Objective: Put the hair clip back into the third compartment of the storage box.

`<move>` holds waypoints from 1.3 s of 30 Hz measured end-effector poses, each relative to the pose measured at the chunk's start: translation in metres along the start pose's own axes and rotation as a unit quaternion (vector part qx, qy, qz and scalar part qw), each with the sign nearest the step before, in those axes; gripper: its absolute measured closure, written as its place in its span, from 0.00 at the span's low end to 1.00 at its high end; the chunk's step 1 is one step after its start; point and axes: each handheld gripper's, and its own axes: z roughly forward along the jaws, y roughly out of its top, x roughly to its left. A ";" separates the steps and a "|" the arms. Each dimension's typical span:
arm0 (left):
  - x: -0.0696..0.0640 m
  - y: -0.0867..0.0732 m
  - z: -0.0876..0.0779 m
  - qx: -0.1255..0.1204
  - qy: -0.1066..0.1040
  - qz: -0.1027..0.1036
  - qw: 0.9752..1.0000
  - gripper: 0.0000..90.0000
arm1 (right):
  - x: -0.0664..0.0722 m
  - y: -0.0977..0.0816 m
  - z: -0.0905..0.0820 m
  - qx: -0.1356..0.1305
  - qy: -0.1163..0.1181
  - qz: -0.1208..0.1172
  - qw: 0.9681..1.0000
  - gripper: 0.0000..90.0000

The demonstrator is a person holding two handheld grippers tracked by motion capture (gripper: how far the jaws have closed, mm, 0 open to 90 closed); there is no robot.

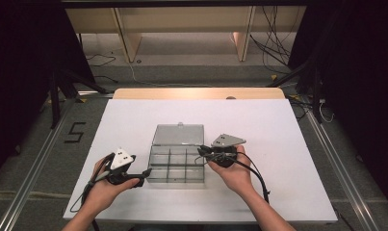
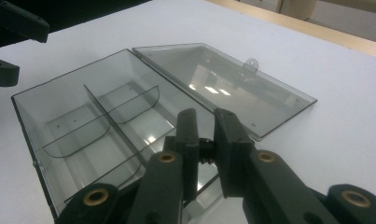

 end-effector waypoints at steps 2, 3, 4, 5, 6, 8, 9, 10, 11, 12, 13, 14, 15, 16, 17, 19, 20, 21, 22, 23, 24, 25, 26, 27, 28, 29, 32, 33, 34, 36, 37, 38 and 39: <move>0.000 0.000 0.000 0.000 0.000 0.000 1.000 0.27 | 0.000 0.000 0.000 0.000 0.000 0.000 1.000 0.90; 0.000 0.000 0.000 0.000 0.000 0.001 1.000 0.27 | 0.000 0.000 0.001 0.000 0.000 0.000 1.000 0.90; 0.000 0.000 0.000 0.000 0.000 0.001 1.000 0.27 | 0.001 0.001 0.001 0.000 0.001 0.000 1.000 0.90; 0.000 0.000 0.000 0.000 0.000 0.001 1.000 0.27 | 0.000 0.001 0.001 -0.001 0.001 -0.001 1.000 0.90; 0.000 0.000 0.000 0.000 0.000 0.001 1.000 0.27 | 0.001 0.001 0.001 -0.001 0.001 0.000 1.000 0.90; 0.000 0.000 0.000 0.000 0.000 0.000 1.000 0.27 | 0.001 0.001 0.001 -0.001 0.001 0.000 1.000 0.90; 0.000 0.000 0.000 0.000 0.000 0.000 1.000 0.27 | 0.001 0.001 0.002 -0.001 0.001 -0.001 1.000 0.90; 0.000 0.000 0.000 0.000 0.000 0.000 1.000 0.27 | 0.001 0.001 0.002 -0.001 0.002 0.000 1.000 0.90; 0.000 0.000 0.000 0.000 0.000 0.000 1.000 0.27 | 0.001 0.001 0.002 0.001 0.002 -0.001 1.000 0.90; 0.000 0.000 0.000 -0.001 -0.001 0.000 1.000 0.27 | 0.001 0.001 0.002 0.001 0.003 -0.001 1.000 0.90; 0.000 0.000 0.000 -0.001 -0.001 0.000 1.000 0.27 | 0.001 0.001 0.002 0.002 0.003 0.000 1.000 0.90; 0.000 0.001 -0.001 -0.002 -0.001 0.000 1.000 0.27 | 0.001 0.001 0.003 0.003 0.003 0.000 1.000 0.90; 0.000 0.001 -0.001 -0.001 -0.001 0.000 1.000 0.27 | 0.001 0.002 0.003 0.001 0.003 -0.002 1.000 0.90; 0.000 0.001 0.000 -0.002 -0.001 -0.001 1.000 0.27 | 0.001 0.002 0.004 0.001 0.004 -0.001 1.000 0.90; 0.000 0.000 0.000 -0.001 -0.001 -0.001 1.000 0.27 | 0.002 0.002 0.004 0.001 0.004 0.000 1.000 0.90; 0.000 0.000 0.000 -0.001 -0.001 0.000 1.000 0.27 | 0.002 0.003 0.005 0.002 0.004 -0.002 1.000 0.90; 0.000 0.000 0.000 -0.001 -0.001 0.000 1.000 0.27 | 0.002 0.003 0.005 0.001 0.005 -0.003 1.000 0.90; 0.000 0.001 0.000 -0.002 -0.001 0.000 1.000 0.27 | 0.003 0.003 0.005 0.002 0.005 -0.004 1.000 0.90; 0.000 0.001 0.000 -0.001 -0.001 0.000 1.000 0.27 | 0.003 0.003 0.005 0.002 0.005 -0.004 1.000 0.90; 0.000 0.001 0.000 -0.001 -0.001 -0.001 1.000 0.27 | 0.003 0.003 0.006 0.002 0.005 -0.003 1.000 0.90; 0.000 0.001 0.000 -0.001 -0.001 -0.001 1.000 0.27 | 0.003 0.004 0.006 0.001 0.005 -0.002 1.000 0.90; 0.000 0.001 0.000 -0.001 -0.001 -0.001 1.000 0.27 | 0.003 0.004 0.007 0.001 0.005 -0.003 1.000 0.90; 0.000 0.001 0.000 -0.001 -0.001 -0.001 1.000 0.27 | 0.003 0.004 0.007 0.002 0.006 -0.003 1.000 0.90; 0.000 0.001 0.000 -0.001 -0.001 -0.001 1.000 0.27 | 0.003 0.004 0.007 0.003 0.006 -0.003 1.000 0.90; 0.000 0.001 0.000 -0.002 -0.001 -0.002 1.000 0.27 | 0.003 0.004 0.008 0.003 0.007 -0.001 1.000 0.90; 0.000 0.001 0.000 -0.002 -0.001 -0.002 1.000 0.27 | 0.003 0.004 0.009 0.004 0.007 -0.004 1.000 0.90; 0.000 0.001 0.000 -0.002 -0.001 -0.002 1.000 0.27 | 0.004 0.005 0.011 0.003 0.007 -0.004 1.000 0.90; 0.000 0.001 0.000 -0.002 -0.001 -0.002 1.000 0.27 | 0.004 0.005 0.011 0.003 0.006 -0.004 1.000 0.90; 0.000 0.001 0.000 -0.003 -0.002 -0.002 1.000 0.27 | 0.004 0.005 0.012 0.003 0.007 -0.004 1.000 0.90; 0.000 0.001 0.000 -0.006 -0.001 -0.003 1.000 0.27 | 0.005 0.006 0.013 0.005 0.007 -0.004 1.000 0.90; 0.000 0.001 0.000 -0.006 -0.001 -0.005 1.000 0.27 | 0.005 0.006 0.013 0.005 0.007 -0.005 1.000 0.90; 0.000 0.001 0.000 -0.004 -0.001 -0.004 1.000 0.27 | 0.005 0.006 0.014 0.005 0.008 -0.003 1.000 0.90; 0.001 0.001 0.000 -0.002 -0.001 -0.002 1.000 0.27 | 0.005 0.006 0.014 0.005 0.008 -0.002 1.000 0.90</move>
